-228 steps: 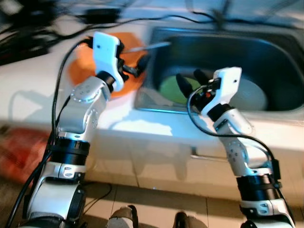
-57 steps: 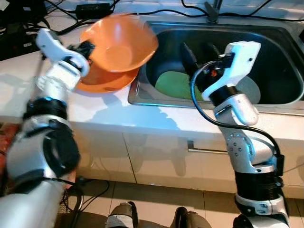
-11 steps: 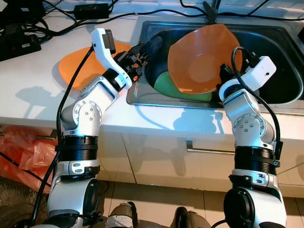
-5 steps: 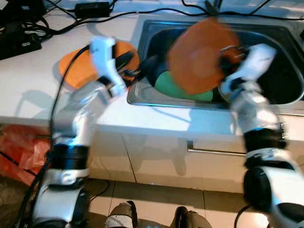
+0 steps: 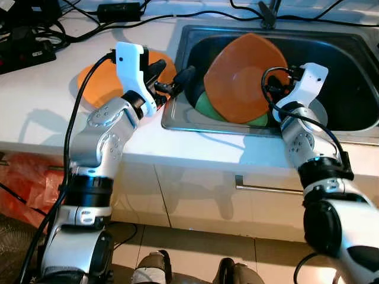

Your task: Kitchen organization

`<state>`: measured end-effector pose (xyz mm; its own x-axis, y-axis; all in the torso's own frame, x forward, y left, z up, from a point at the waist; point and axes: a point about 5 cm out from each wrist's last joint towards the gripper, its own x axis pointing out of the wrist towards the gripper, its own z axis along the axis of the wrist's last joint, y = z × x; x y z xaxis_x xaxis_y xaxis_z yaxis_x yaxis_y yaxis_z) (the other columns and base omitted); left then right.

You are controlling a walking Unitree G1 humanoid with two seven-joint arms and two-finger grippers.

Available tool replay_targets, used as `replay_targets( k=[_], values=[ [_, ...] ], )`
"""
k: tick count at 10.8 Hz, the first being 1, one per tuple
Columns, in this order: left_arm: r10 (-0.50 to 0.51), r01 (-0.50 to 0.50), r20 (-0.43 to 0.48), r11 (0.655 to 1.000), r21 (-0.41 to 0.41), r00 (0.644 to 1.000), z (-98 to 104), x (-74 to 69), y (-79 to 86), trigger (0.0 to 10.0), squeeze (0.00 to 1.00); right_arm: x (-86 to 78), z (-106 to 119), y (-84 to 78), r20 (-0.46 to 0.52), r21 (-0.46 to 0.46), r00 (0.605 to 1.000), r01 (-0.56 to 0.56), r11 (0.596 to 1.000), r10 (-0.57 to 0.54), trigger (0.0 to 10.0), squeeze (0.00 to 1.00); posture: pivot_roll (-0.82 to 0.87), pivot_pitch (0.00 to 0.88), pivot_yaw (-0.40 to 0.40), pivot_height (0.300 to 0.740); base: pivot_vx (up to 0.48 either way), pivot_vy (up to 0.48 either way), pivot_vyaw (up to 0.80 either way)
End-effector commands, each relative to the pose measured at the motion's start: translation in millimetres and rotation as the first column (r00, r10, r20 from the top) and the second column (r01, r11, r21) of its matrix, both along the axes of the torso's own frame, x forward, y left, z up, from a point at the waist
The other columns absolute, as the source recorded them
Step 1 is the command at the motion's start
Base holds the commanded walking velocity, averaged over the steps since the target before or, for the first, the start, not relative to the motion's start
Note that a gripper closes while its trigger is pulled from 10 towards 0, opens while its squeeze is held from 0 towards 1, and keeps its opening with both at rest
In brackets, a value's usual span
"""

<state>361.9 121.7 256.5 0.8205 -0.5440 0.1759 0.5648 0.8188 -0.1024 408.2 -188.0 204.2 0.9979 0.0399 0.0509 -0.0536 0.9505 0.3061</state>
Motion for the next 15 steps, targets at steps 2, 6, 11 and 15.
replay_targets(
  k=[2,6,11,15],
  values=[
    [-0.028,0.027,0.013,0.999,0.037,1.000,4.2,-0.8,-5.9,10.0,0.00,1.6,2.6,-7.5,0.006,-0.009,1.000,0.027,1.000,-0.027,10.0,0.00,0.26,0.172,0.034,0.740,0.000,0.000,0.00],
    [-0.092,0.094,-0.019,0.989,0.111,0.996,-5.9,-9.3,-20.4,10.0,0.00,1.2,-12.7,-11.0,-0.088,-0.045,0.995,0.051,0.998,-0.055,10.0,1.00,0.29,0.208,0.040,0.740,0.000,0.000,0.00],
    [-0.091,0.099,-0.057,0.985,0.141,0.994,-9.7,-14.9,-15.5,10.0,0.00,1.6,-17.4,-6.0,-0.118,-0.073,0.992,0.028,0.997,-0.036,10.0,1.00,0.32,0.236,0.042,0.740,0.000,0.000,0.00],
    [0.041,-0.038,-0.025,0.990,0.133,0.999,-8.6,-13.3,1.3,10.0,0.00,3.1,-2.1,9.4,0.002,-0.067,0.998,-0.060,0.996,0.060,10.0,1.00,0.28,0.227,0.036,0.740,0.000,0.000,0.00]
  ],
)
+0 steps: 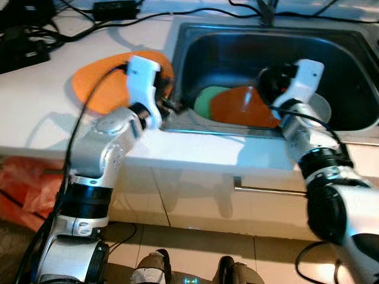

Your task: Kitchen organization

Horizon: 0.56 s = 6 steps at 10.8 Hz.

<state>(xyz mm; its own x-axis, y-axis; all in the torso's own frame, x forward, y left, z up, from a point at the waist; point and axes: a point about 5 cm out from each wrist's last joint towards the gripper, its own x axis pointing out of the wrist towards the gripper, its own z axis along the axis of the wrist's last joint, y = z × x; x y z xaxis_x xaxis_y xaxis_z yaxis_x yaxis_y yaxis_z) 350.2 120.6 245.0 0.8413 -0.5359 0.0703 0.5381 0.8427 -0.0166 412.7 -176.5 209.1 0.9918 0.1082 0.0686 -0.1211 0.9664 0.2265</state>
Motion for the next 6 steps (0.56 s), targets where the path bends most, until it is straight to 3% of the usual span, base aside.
replay_targets(
  k=[1,3,5,6],
  values=[
    [0.060,-0.059,0.062,0.998,-0.008,0.996,10.3,-0.1,8.9,10.0,1.00,-2.9,-0.6,9.1,0.039,0.014,0.998,-0.055,0.998,0.055,10.0,1.00,0.26,0.220,0.031,0.740,0.000,0.000,0.00],
    [0.209,-0.203,0.163,0.978,-0.056,0.964,25.3,3.3,26.7,10.0,1.00,-17.6,17.0,30.3,0.165,-0.031,0.975,-0.149,0.988,0.152,10.0,1.00,0.22,0.196,0.019,0.740,0.000,0.000,0.00],
    [0.307,-0.295,0.159,0.951,-0.093,0.938,21.6,7.6,39.6,10.0,0.98,-35.4,19.6,39.5,0.206,-0.112,0.958,-0.178,0.978,0.198,10.0,1.00,0.17,0.159,0.011,0.740,0.000,0.000,0.00],
    [0.333,-0.321,0.152,0.942,-0.100,0.931,18.3,9.3,43.7,10.0,0.26,-43.7,18.4,40.6,0.207,-0.117,0.956,-0.185,0.976,0.206,10.0,1.00,0.16,0.147,0.008,0.740,0.000,0.000,0.00]
  ],
)
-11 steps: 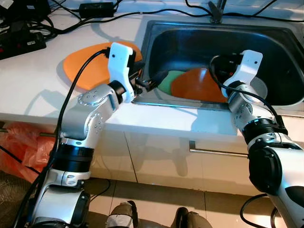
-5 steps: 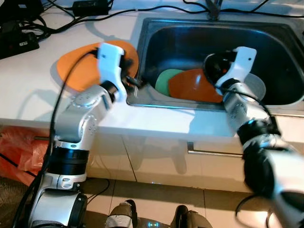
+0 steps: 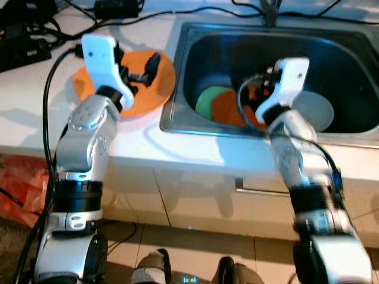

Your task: Kitchen organization

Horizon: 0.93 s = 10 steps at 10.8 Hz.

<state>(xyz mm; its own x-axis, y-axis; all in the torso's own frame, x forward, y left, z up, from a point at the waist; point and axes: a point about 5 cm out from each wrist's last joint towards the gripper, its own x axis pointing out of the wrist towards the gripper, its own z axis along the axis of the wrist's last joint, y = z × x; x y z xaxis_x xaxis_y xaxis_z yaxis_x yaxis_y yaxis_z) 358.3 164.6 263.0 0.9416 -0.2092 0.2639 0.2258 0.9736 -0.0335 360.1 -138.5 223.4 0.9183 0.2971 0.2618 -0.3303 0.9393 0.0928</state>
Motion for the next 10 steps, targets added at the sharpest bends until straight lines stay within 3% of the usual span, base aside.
replay_targets(
  k=[1,2,3,5,7,8,10],
  values=[
    [0.059,-0.059,0.020,0.998,-0.022,0.998,-2.0,-4.0,10.8,10.0,0.00,-8.4,7.0,-2.6,0.014,0.001,1.000,0.020,1.000,-0.020,10.0,0.84,0.13,0.124,0.003,0.740,0.000,0.000,0.00],
    [0.068,-0.067,0.054,0.998,-0.021,0.996,-1.2,-11.0,13.6,10.0,0.00,-15.7,10.1,-4.0,0.020,0.005,0.999,0.025,1.000,-0.025,10.0,0.56,0.12,0.110,0.001,0.740,0.000,0.000,0.00],
    [0.063,-0.064,0.068,0.998,0.004,0.996,-3.5,-19.0,14.7,10.0,0.00,-21.2,12.7,-3.3,0.033,-0.002,0.999,0.026,1.000,-0.026,10.0,0.09,0.12,0.096,0.001,0.740,0.000,0.000,0.00],
    [0.110,-0.110,0.046,0.994,0.019,0.993,-14.5,-27.2,20.8,10.0,0.00,-26.6,14.4,-2.6,0.031,-0.006,0.999,0.025,1.000,-0.025,10.0,0.00,0.12,0.085,0.001,0.740,0.000,0.000,0.00],
    [0.282,-0.281,0.032,0.959,-0.050,0.959,-16.6,-27.1,41.6,10.0,0.00,-31.5,14.8,-0.8,0.021,0.006,1.000,0.016,1.000,-0.016,10.0,0.00,0.13,0.082,-0.003,0.740,0.000,0.000,0.00],
    [0.319,-0.317,0.018,0.945,-0.077,0.948,-15.4,-26.4,47.2,10.0,0.00,-32.7,14.7,1.0,0.019,0.009,1.000,0.001,1.000,-0.001,10.0,0.00,0.13,0.081,-0.004,0.740,0.000,0.000,0.00],
    [0.422,-0.430,-0.079,0.887,-0.171,0.903,-22.6,-23.5,70.3,10.0,0.00,-42.2,11.8,19.5,-0.021,0.012,0.980,-0.197,0.980,0.197,10.0,0.00,0.14,0.085,0.000,0.740,0.000,0.000,0.00]
  ],
)
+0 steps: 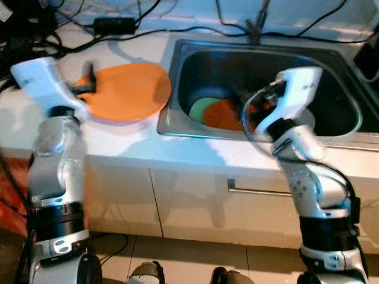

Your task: Kitchen organization

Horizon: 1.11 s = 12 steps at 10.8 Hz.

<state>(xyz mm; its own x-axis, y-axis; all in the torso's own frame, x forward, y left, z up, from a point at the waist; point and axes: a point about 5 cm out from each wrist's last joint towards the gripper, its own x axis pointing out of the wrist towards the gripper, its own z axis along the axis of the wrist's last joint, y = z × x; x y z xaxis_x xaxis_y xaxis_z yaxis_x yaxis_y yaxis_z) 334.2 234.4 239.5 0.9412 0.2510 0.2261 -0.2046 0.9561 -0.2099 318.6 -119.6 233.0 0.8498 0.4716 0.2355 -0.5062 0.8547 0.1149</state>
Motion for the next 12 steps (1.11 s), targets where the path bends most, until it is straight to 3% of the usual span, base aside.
replay_targets(
  k=[1,5,8,10,12],
  values=[
    [0.032,-0.034,-0.039,0.998,-0.055,0.999,-3.7,2.6,6.5,10.0,0.00,-10.6,-2.3,9.8,-0.030,-0.009,0.992,-0.126,0.992,0.125,10.0,0.00,0.14,0.087,0.002,0.740,0.000,0.000,0.00],
    [0.002,-0.043,-0.174,0.973,-0.228,0.985,-22.5,14.4,8.6,10.0,0.00,-24.0,-16.3,16.6,-0.116,-0.089,0.967,-0.240,0.967,0.229,10.0,0.00,0.13,0.095,0.017,0.740,0.000,0.000,0.00],
    [-0.122,0.019,-0.257,0.929,-0.369,0.959,-32.0,28.7,-6.7,10.0,0.00,-31.9,-29.1,18.7,-0.224,-0.132,0.939,-0.295,0.946,0.262,10.0,0.00,0.13,0.106,0.024,0.740,0.000,0.000,0.00],
    [-0.195,0.063,-0.247,0.886,-0.459,0.949,-25.2,39.9,-15.4,10.0,0.00,-34.0,-28.2,20.5,-0.227,-0.137,0.935,-0.307,0.942,0.272,10.0,0.00,0.13,0.108,0.030,0.740,0.000,0.000,0.00],
    [-0.325,0.105,-0.277,0.798,-0.593,0.904,-35.4,45.7,-43.7,10.0,0.00,-35.5,-24.5,22.8,-0.220,-0.140,0.933,-0.320,0.937,0.286,10.0,0.00,0.13,0.108,0.025,0.740,0.000,0.000,0.00]
  ],
)
